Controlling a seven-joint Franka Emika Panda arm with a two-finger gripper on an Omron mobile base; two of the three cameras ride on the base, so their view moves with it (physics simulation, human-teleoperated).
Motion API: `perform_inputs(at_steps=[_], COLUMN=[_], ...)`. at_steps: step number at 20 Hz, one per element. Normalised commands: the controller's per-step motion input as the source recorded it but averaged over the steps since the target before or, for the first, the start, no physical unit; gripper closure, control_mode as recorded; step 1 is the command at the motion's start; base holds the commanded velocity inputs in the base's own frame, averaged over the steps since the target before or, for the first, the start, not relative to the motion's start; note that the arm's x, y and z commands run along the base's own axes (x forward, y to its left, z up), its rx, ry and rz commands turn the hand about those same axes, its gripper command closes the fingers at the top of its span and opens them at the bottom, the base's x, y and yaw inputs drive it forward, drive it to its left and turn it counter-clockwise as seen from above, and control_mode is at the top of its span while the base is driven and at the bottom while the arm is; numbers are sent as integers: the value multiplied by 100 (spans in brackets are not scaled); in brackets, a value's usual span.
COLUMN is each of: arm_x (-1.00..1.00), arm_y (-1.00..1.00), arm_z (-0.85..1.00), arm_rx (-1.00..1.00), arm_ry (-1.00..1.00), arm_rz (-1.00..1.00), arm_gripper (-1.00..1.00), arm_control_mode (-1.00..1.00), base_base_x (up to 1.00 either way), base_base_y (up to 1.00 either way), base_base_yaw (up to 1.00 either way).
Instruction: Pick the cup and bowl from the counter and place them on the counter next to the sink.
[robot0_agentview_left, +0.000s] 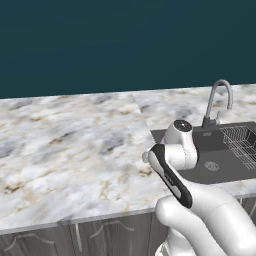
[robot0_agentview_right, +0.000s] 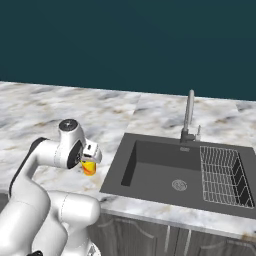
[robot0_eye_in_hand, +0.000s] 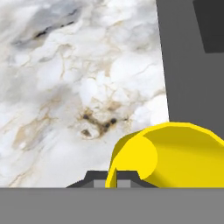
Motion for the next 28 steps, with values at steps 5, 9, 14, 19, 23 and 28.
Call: perform_inputs(at_steps=[5,9,14,19,23,28], arm_x=[0,0,0,0,0,0], arm_y=[0,3,5,5,6,4], arm_z=[-16,-35,-43,-38,-39,-46], arm_rx=[0,0,0,0,0,0], arm_ry=[12,2,0,0,0,0], arm_rz=[3,1,1,1,1,2], arm_gripper=[100,100,100,100,100,100], arm_control_mode=[-100,-100,-100,-100,-100,-100], base_base_x=[0,0,0,0,0,0], base_base_y=[0,0,0,0,0,0], base_base_yaw=[0,0,0,0,0,0])
